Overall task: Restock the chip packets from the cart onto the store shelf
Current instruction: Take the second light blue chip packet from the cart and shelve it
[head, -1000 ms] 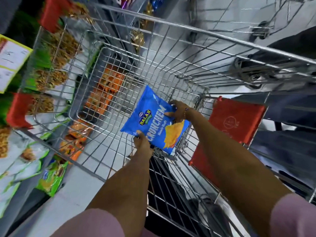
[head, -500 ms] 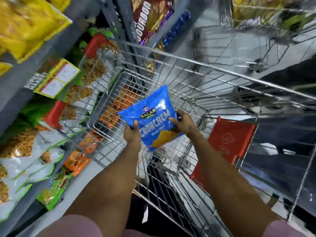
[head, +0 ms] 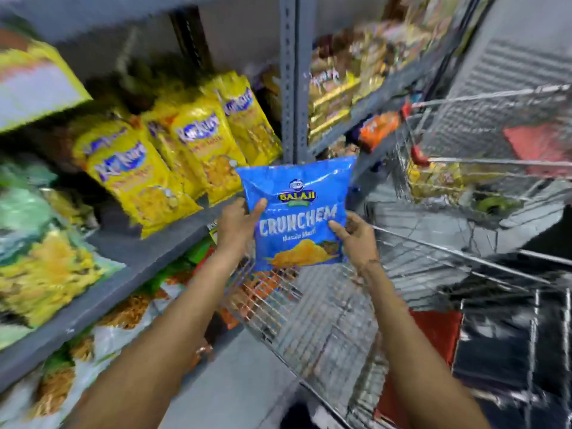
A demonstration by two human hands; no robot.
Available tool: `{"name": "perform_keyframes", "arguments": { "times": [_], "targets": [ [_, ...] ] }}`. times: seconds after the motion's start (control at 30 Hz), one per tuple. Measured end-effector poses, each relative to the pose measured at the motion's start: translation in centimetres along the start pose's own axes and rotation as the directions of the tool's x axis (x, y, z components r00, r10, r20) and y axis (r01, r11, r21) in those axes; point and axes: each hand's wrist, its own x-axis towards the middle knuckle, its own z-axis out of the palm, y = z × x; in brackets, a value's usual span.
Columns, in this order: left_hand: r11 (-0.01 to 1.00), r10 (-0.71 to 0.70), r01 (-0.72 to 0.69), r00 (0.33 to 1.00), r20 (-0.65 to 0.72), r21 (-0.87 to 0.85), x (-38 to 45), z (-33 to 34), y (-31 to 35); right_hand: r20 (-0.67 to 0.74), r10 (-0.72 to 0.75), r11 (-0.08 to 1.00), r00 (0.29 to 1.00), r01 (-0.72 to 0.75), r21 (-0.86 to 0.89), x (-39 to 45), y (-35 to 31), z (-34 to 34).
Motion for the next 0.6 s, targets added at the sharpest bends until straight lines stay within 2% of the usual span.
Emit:
{"name": "perform_keyframes", "arguments": {
  "times": [0.07, 0.23, 0.33, 0.47, 0.6],
  "targets": [
    [0.990, 0.092, -0.099, 0.994, -0.065, -0.105, -0.7, -3.1, 2.3, 0.010, -0.100, 0.995, 0.995, 0.100, 0.019, -0.1, -4.7, 0.4],
    [0.942, 0.234, -0.280, 0.943, -0.235, -0.185, -3.7, -11.4, 9.1, 0.051, -0.327, 0.943, 0.944, 0.322, 0.085, -1.9, -16.2, 2.4],
    [0.904, 0.312, -0.377, 0.905, -0.289, -0.203, -5.3, -16.5, 13.3, 0.050, -0.433, 0.896, 0.900, 0.424, 0.132, -3.1, -22.3, 3.9],
    [0.860, 0.446, -0.507, 0.802, -0.397, -0.059, -6.6, -22.7, 18.1, 0.072, -0.548, 0.829, 0.834, 0.529, 0.180, -3.8, -29.4, 5.9],
    [0.826, 0.530, -0.550, 0.684, -0.502, 0.122, -7.2, -27.7, 21.8, 0.105, -0.607, 0.775, 0.788, 0.558, 0.297, -3.9, -35.4, 8.3]
  ]
}}
